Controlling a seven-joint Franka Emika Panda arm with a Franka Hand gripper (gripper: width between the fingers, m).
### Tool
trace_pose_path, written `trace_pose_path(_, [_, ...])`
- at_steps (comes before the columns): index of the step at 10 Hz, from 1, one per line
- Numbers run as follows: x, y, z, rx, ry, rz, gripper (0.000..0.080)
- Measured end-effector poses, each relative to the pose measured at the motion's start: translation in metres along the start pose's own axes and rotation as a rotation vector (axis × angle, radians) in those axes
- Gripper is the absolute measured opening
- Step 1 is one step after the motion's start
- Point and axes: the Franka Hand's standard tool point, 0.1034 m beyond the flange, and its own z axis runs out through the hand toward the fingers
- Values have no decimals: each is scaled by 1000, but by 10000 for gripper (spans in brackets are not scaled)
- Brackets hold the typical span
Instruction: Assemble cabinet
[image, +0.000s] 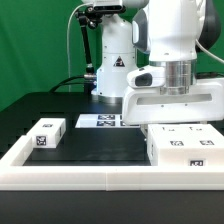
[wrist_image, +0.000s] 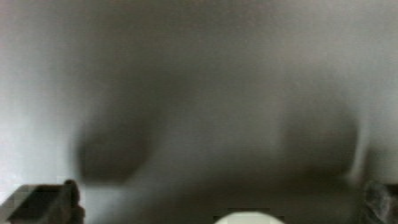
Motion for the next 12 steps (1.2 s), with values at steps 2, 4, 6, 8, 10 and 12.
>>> trace_pose_path(2, [0, -2, 1, 2, -1, 3, 796])
trace_pose_path(4, [-1, -3, 2, 3, -2, 1, 662])
trace_pose_path(6, [-3, -5, 3, 3, -5, -4, 389])
trace_pose_path(8, [-6, -5, 4, 3, -10, -3, 182])
trace_pose_path(10, [-7, -5, 4, 3, -12, -5, 39])
trace_pose_path(12, [-8, -5, 4, 3, -12, -6, 7])
